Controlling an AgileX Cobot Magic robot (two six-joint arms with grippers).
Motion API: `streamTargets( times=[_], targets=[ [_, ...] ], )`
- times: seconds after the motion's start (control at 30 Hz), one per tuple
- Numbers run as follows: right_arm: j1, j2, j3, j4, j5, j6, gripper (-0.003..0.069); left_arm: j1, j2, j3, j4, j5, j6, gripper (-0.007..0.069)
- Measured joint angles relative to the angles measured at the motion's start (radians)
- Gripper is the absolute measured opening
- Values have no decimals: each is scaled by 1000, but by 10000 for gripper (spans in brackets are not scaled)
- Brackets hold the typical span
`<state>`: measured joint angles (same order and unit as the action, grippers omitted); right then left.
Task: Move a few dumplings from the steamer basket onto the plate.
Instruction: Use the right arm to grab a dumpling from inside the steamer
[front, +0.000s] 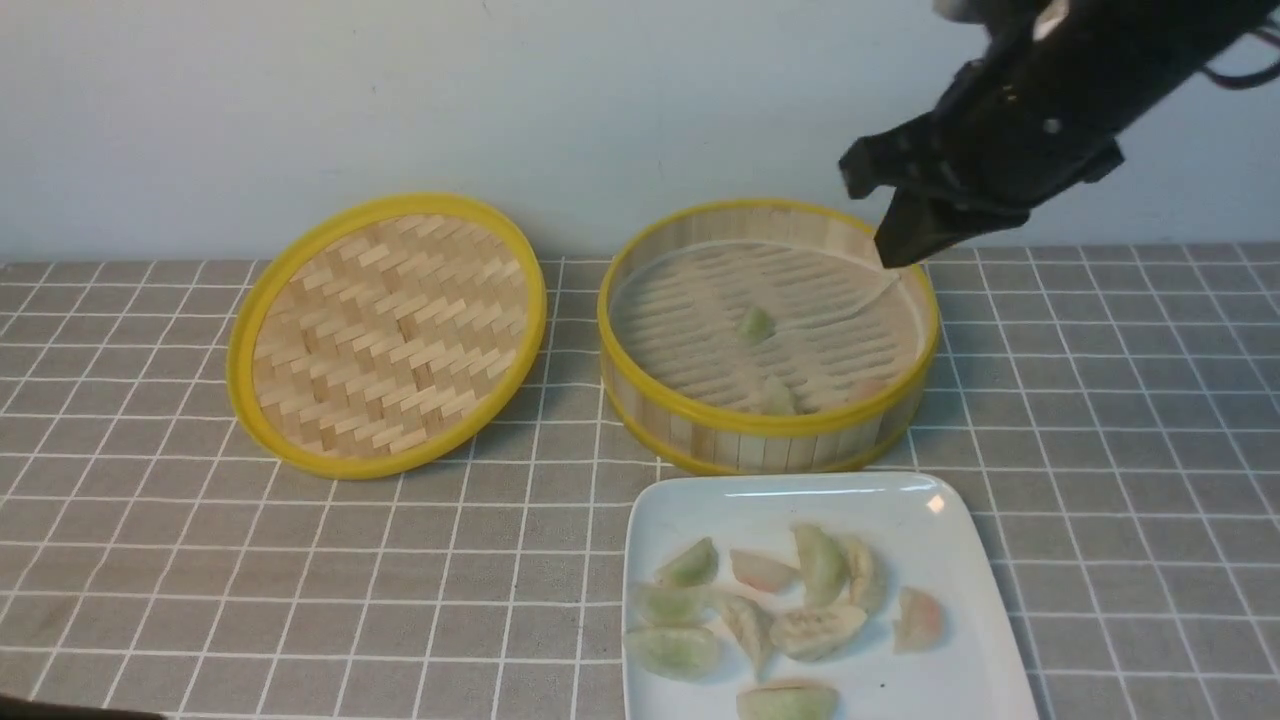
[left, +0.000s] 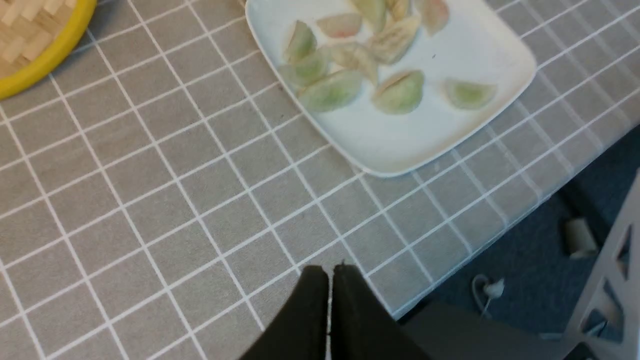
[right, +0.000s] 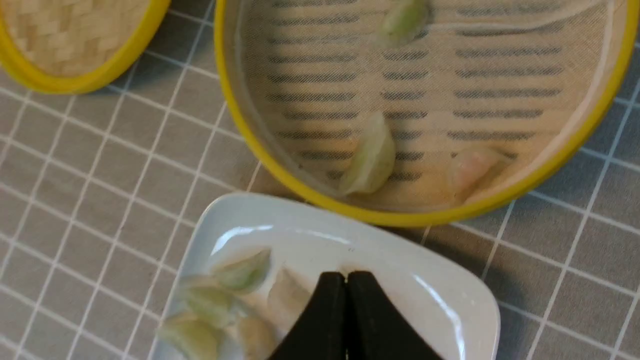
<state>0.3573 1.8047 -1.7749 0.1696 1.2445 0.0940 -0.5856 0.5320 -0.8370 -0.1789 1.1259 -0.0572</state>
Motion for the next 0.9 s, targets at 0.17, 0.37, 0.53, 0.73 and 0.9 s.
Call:
streamTargets(
  times=[0.17, 0.37, 0.53, 0.73, 0.9],
  targets=[
    [35, 177, -104, -56, 0, 54, 2, 0, -141, -1, -1, 9, -17, -5],
    [38, 370, -228, -63, 0, 58, 97, 0, -214, -2, -2, 19, -25, -5],
    [38, 498, -370, -63, 0, 61, 265, 0, -216, -3, -1, 19, -32, -5],
    [39, 568, -397, -45, -3, 88, 466, 0, -216, -3, 2, 19, -42, -5],
    [40, 578, -354, -21, -7, 91, 498, 0, -216, -3, 3, 19, -51, -5]
  ],
)
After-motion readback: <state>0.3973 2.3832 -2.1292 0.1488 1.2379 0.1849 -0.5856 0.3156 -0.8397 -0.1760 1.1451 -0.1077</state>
